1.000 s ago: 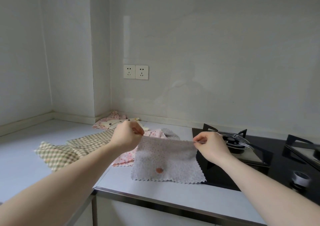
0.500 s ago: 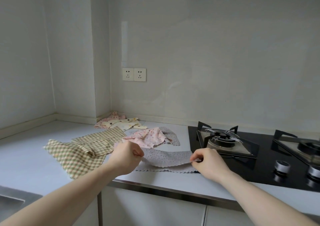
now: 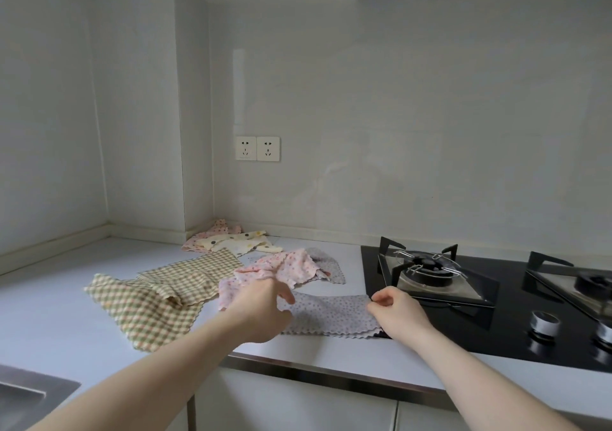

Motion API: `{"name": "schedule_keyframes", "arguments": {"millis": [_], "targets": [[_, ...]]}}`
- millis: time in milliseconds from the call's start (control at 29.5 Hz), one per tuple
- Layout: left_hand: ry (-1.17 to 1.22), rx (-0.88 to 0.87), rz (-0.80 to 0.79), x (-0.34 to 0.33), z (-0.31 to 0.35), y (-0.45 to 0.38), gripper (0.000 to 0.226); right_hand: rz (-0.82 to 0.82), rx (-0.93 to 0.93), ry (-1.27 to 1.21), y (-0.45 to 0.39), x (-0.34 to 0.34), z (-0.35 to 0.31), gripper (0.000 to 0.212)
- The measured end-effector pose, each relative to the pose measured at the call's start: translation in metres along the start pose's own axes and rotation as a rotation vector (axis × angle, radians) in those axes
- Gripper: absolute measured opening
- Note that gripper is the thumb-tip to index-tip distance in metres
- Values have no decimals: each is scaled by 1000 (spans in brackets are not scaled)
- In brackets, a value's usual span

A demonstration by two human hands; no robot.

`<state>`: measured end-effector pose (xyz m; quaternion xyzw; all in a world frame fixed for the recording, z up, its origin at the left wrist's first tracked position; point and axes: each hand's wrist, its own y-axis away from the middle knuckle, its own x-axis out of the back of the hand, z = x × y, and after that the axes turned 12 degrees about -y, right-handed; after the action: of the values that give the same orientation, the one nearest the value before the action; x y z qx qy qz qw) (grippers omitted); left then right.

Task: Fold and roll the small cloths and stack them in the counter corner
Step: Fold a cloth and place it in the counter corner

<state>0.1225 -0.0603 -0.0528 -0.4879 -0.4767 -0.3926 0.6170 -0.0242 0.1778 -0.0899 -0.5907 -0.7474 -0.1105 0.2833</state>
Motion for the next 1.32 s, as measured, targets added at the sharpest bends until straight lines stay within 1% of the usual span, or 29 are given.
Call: {"name": "schedule_keyframes", "arguments": {"millis": [68,135,203,271,372,508,609,711,812,914,982,1151,1253,1320], "targets": [[2,-63,-24,-9,12,-6,38,18,-51,29,-5,-6,5,35],[-13,-100,-58,-18,24,-13,46,52,-71,106,-12,-12,8,47],[-17,-116,-92,-27,36,-18,55,65,-90,183,-16,-17,8,54],[0,-124,-98,-35,46,-26,60,74,-104,232,-18,-20,7,56],[13,-126,-107,-50,57,-36,66,98,-85,298,-16,-26,8,54],[-56,-144,-192,-74,64,-39,75,195,-4,405,-6,-33,7,47],[-16,-160,-186,-75,59,-41,71,239,27,441,-3,-35,7,44],[32,-143,-86,-65,40,-47,65,226,33,390,-3,-33,8,37],[28,-15,27,-61,8,-52,66,220,56,331,-2,-32,9,27],[13,129,34,-69,-27,-47,62,237,87,257,-1,-31,11,13],[34,178,33,-75,-37,-40,61,247,78,176,-1,-30,13,7],[59,172,70,-76,-34,-39,62,334,50,-18,-1,-26,14,6],[118,189,73,-74,-36,-36,57,368,43,-70,1,-24,13,4],[138,199,86,-73,-37,-34,51,361,21,-107,1,-22,10,5]]}}
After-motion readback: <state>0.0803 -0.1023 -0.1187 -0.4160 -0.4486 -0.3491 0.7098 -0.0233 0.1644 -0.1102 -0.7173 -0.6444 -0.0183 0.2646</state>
